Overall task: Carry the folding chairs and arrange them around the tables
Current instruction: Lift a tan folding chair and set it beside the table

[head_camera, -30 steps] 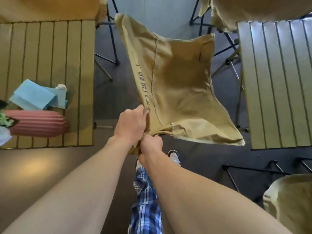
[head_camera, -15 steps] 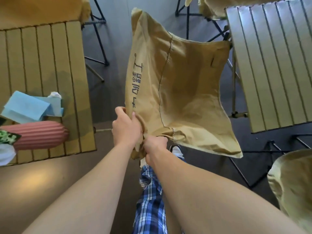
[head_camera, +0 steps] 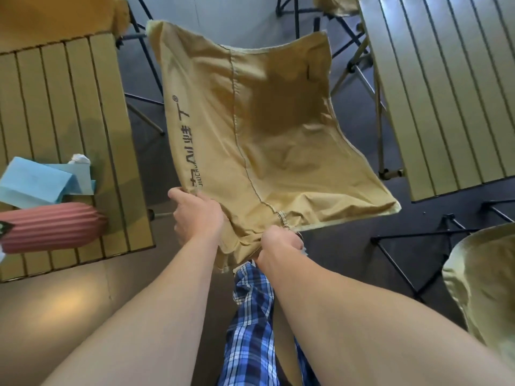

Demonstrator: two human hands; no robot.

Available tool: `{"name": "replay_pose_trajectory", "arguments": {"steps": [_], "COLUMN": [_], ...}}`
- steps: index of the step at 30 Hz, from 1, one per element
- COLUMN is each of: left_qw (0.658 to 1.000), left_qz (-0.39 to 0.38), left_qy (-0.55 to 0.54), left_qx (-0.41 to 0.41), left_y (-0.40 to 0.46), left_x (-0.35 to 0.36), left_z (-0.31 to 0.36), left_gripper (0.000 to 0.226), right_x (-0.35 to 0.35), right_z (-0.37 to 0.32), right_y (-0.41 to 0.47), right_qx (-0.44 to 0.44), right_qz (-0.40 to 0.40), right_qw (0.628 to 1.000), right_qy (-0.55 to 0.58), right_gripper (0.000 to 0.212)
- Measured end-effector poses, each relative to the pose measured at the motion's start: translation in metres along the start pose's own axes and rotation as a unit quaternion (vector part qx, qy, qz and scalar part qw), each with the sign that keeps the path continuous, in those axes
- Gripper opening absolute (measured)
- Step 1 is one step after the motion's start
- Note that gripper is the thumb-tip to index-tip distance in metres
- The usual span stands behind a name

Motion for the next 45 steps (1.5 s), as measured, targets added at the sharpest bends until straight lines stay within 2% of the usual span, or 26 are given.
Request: {"name": "replay_pose_trajectory", "arguments": {"steps": [4, 7, 10, 12, 14, 16, 19, 21, 23, 26, 30, 36, 39, 43, 45], "left_qw": [0.988, 0.977, 0.982, 0.976, 0.960, 0.941, 0.933, 0.921, 0.896, 0.871, 0.828, 0.773, 0.748, 0.702, 0.647], "left_qz": [-0.049, -0.101, -0.038, 0.018, 0.025, -0.002, -0.063, -0.115, -0.148, -0.140, -0.123, -0.078, -0.050, -0.017, -0.009], "left_qy": [0.061, 0.081, 0.044, 0.066, 0.128, 0.185, 0.206, 0.244, 0.297, 0.323, 0.372, 0.482, 0.508, 0.526, 0.498], "left_qx": [0.135, 0.172, 0.179, 0.206, 0.249, 0.284, 0.290, 0.283, 0.295, 0.342, 0.400, 0.405, 0.425, 0.479, 0.578], "left_y": [0.011, 0.014, 0.026, 0.045, 0.070, 0.092, 0.117, 0.136, 0.153, 0.167, 0.177, 0.176, 0.172, 0.170, 0.152], "left_x": [-0.005, -0.002, -0.010, -0.025, -0.040, -0.048, -0.048, -0.040, -0.033, -0.031, -0.030, -0.016, -0.014, -0.023, -0.021], "left_z": [0.031, 0.068, 0.093, 0.101, 0.110, 0.124, 0.146, 0.154, 0.153, 0.141, 0.119, 0.134, 0.135, 0.130, 0.140], "left_gripper": [0.036, 0.035, 0.059, 0.076, 0.076, 0.072, 0.071, 0.075, 0.079, 0.091, 0.096, 0.105, 0.098, 0.096, 0.095], "right_x": [-0.017, -0.036, -0.038, -0.028, -0.017, -0.004, 0.017, 0.027, 0.041, 0.048, 0.033, 0.036, 0.034, 0.028, 0.025], "right_z": [-0.009, -0.024, -0.040, -0.045, -0.044, -0.035, -0.017, -0.008, 0.000, 0.004, 0.009, -0.001, -0.003, -0.016, -0.027], "right_y": [-0.005, -0.027, -0.048, -0.055, -0.054, -0.053, -0.042, -0.039, -0.011, 0.013, -0.023, -0.005, -0.004, 0.002, 0.007], "right_qx": [0.004, 0.016, -0.075, -0.120, -0.102, -0.074, -0.056, -0.047, -0.048, -0.015, 0.002, -0.007, 0.004, -0.078, -0.121], "right_qz": [-0.002, 0.070, 0.124, 0.114, 0.088, 0.073, 0.047, 0.035, 0.036, 0.055, 0.084, 0.098, 0.132, 0.220, 0.252], "right_qw": [1.000, 0.996, 0.952, 0.930, 0.932, 0.937, 0.936, 0.944, 0.948, 0.940, 0.921, 0.901, 0.909, 0.888, 0.873], "right_qy": [-0.021, -0.053, -0.268, -0.329, -0.336, -0.333, -0.345, -0.326, -0.312, -0.337, -0.380, -0.422, -0.396, -0.395, -0.400], "right_gripper": [0.050, 0.067, 0.066, 0.055, 0.056, 0.063, 0.070, 0.057, 0.058, 0.076, 0.063, 0.067, 0.073, 0.071, 0.072]}}
Point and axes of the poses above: each hand's wrist, its own y-axis towards the middle knuckle, its own x-axis out of the palm, z = x × y, the point moved 3 cm from there along y, towards the middle knuckle, and after that the axes turned 12 degrees about x, right-handed, at the moved point
